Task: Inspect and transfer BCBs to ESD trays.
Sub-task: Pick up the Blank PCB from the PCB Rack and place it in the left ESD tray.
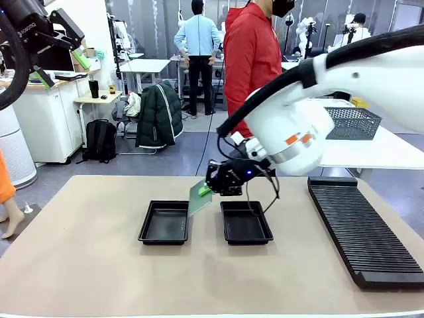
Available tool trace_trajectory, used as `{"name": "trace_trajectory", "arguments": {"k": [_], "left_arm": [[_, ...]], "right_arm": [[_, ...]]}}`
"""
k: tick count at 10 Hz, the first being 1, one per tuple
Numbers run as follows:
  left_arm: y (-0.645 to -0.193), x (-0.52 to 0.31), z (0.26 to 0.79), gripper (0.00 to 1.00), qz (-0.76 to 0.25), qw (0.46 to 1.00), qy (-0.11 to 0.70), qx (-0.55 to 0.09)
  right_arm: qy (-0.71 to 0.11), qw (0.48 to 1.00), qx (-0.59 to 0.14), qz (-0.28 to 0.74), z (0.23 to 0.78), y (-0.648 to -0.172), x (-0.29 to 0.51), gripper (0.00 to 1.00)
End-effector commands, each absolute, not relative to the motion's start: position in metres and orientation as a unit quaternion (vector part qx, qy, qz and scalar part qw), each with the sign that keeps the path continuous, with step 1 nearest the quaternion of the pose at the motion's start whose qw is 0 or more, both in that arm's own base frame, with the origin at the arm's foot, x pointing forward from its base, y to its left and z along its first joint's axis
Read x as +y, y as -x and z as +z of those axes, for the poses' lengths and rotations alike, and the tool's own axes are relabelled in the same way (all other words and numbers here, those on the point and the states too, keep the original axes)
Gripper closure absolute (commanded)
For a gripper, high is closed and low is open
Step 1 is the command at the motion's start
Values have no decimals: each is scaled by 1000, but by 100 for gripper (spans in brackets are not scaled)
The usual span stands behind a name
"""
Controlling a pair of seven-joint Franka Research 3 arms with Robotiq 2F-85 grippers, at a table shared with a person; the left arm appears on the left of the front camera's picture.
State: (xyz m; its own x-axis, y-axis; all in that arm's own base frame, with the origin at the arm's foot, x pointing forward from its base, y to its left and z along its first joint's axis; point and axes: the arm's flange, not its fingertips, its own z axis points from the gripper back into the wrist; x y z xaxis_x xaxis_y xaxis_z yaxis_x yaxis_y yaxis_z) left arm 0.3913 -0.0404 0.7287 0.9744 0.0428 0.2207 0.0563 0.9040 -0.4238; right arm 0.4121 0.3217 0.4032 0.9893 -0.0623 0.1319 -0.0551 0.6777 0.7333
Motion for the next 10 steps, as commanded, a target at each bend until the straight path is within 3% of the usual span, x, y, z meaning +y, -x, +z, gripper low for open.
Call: {"name": "trace_trajectory", "arguments": {"k": [1, 10], "left_arm": [[-391, -39, 728, 0, -6, 969, 218, -114], [-391, -39, 728, 0, -6, 969, 218, -114]], "right_arm": [[-423, 902, -90, 8, 383, -421, 354, 97], [-391, 916, -88, -3, 313, -461, 439, 97]]}}
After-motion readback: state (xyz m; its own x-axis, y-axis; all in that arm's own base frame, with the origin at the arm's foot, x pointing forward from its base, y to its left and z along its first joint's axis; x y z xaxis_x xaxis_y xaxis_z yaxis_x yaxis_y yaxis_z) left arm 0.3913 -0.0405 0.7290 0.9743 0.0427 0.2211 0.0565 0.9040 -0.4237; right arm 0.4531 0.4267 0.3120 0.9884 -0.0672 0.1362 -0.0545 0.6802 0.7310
